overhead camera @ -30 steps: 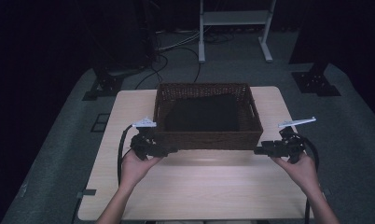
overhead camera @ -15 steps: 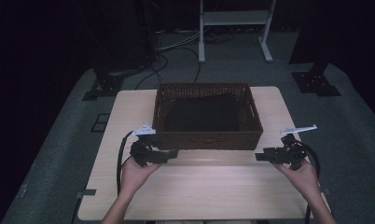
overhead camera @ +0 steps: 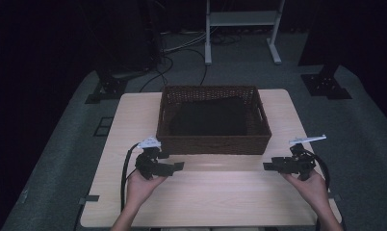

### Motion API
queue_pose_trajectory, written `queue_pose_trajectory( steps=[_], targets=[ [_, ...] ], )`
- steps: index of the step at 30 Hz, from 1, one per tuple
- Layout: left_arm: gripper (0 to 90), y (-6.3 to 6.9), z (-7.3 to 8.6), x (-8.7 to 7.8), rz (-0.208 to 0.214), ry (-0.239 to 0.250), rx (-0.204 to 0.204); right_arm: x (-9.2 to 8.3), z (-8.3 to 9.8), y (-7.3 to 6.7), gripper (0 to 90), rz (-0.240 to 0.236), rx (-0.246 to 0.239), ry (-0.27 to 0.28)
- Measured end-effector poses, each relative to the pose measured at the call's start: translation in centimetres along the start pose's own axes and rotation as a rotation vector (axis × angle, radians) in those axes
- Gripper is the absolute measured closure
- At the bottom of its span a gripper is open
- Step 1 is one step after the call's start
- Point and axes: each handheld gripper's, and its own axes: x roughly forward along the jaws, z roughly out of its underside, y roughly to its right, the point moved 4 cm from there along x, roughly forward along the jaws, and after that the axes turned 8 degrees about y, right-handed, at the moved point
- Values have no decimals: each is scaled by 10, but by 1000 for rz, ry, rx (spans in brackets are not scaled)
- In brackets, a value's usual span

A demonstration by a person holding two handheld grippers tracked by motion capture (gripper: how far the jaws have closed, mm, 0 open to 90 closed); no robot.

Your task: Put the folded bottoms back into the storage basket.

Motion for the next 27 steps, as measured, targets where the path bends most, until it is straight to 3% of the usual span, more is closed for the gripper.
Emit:
queue_pose_trajectory(
  steps=[9, 16, 27],
  targets=[
    [168, 2, 7, -1, -7, 9, 12, 3, 10, 3, 353, 7, 3, -1],
    [160, 3, 18, 4, -10, -15, 29, 3, 20, 7, 344, 7, 9, 8],
    [147, 4, 35, 6, -6, -5, 13, 0, 37, 10, 336, 2, 12, 48]
  ],
)
